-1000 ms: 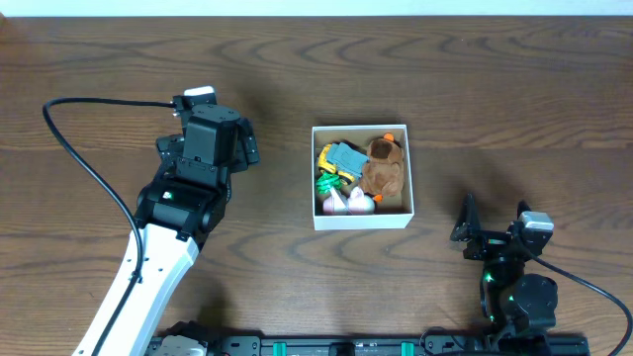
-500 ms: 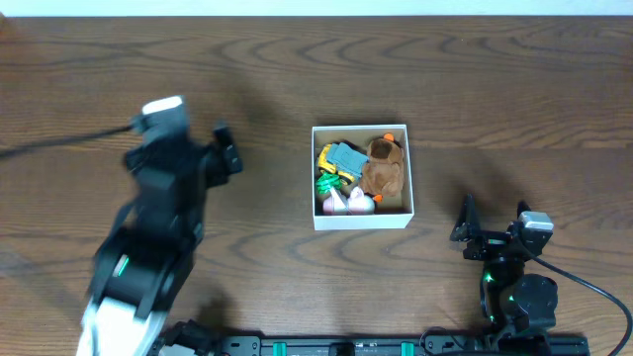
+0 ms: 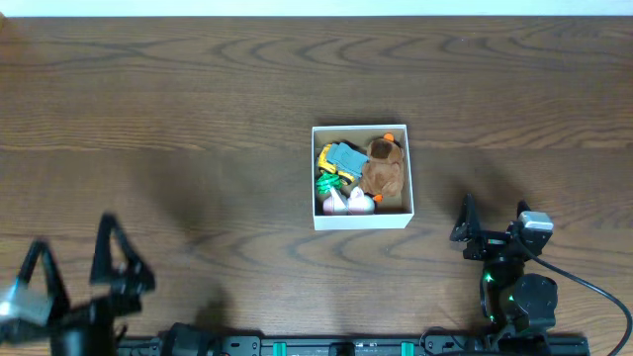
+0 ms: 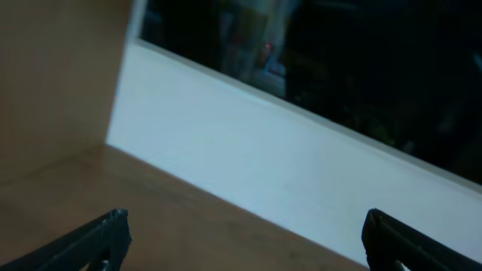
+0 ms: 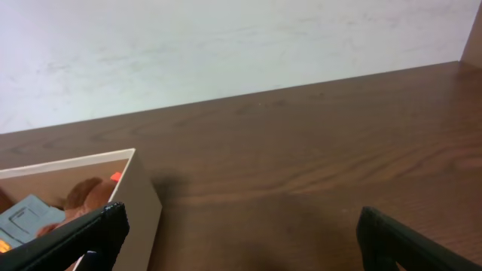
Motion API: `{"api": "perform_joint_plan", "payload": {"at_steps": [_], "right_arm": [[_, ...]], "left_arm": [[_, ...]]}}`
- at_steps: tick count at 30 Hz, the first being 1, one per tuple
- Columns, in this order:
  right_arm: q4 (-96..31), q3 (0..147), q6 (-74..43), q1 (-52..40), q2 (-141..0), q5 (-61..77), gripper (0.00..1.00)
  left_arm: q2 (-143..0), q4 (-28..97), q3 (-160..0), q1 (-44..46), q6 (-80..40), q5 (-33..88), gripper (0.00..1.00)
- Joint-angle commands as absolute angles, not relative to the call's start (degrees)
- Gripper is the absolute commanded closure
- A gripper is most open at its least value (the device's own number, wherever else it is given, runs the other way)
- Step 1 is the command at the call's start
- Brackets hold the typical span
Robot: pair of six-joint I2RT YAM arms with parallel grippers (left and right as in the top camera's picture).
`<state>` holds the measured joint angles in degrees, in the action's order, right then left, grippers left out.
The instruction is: Pack container
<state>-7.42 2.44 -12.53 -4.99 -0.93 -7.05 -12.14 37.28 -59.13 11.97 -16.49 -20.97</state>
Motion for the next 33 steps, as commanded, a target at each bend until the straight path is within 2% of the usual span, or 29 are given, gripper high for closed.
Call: {"api": "perform_joint_plan", "payload": {"at_steps": [1, 5, 15, 33], "right_arm": [[-7.22, 1.96, -11.75, -4.40, -0.34, -6.66, 0.01], [-7.22, 1.96, -11.75, -4.40, -0.34, -6.66, 0.01], [-7.22, 1.96, -11.75, -4.40, -0.34, -6.66, 0.01], [-7.22, 1.96, -11.75, -4.40, -0.34, -6.66, 0.01]], "left_arm": [[-8.08, 42.17, -59.07, 9.85, -16.82, -20.99, 0.02], [-4.49, 46.30, -56.99, 6.76, -16.88, -19.94, 0.02], [-0.14, 45.23, -43.05, 1.02, -20.97, -18.48, 0.02], [-0.12, 17.80, -11.77, 0.93, -22.35, -13.85, 0.02]]}}
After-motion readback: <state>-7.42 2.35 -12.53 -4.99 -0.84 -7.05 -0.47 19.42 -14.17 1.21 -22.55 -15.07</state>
